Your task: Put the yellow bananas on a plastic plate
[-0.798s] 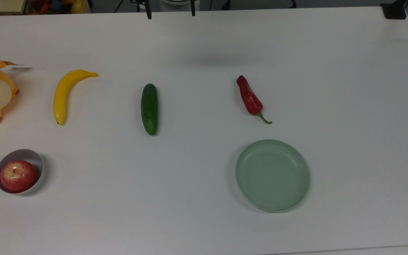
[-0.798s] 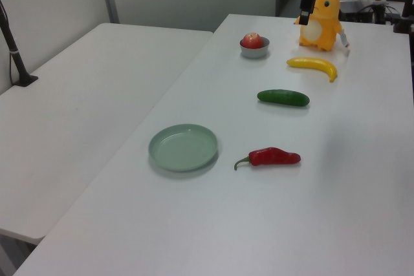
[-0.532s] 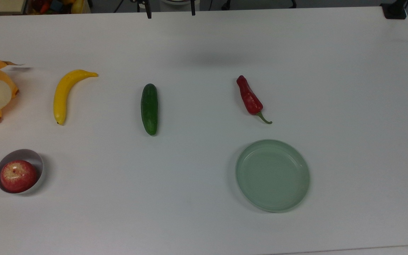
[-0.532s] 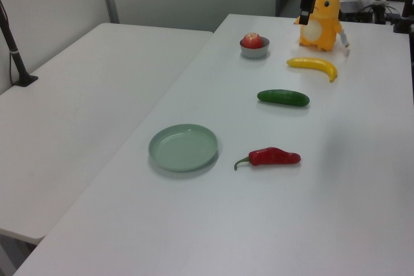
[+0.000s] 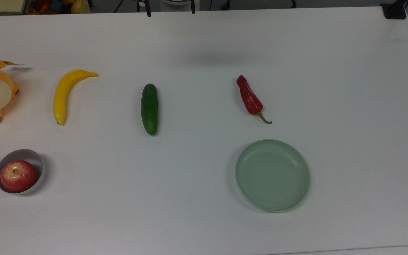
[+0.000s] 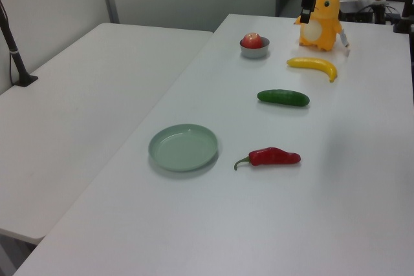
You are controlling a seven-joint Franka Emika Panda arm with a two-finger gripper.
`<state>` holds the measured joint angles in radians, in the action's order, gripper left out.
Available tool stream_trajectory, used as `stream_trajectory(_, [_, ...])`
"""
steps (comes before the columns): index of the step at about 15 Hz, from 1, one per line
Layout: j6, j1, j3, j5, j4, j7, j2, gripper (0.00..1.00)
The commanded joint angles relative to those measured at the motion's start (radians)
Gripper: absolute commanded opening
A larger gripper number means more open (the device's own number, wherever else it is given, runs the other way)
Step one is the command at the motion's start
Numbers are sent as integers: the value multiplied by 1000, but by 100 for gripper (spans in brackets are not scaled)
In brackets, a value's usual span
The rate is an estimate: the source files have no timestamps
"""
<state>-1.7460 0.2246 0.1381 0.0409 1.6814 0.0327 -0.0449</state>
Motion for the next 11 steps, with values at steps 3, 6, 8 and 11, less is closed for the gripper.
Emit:
stream_trajectory(3, [57,35,3,-13,43,27,-1,100])
stream_trajectory(6, [48,27,3,-42,69,99,23,100])
stream_trajectory(8, [40,-3,17,-50,66,166,52,100])
stream_trajectory(11, [-36,-21,110,-93,63,245,88,100])
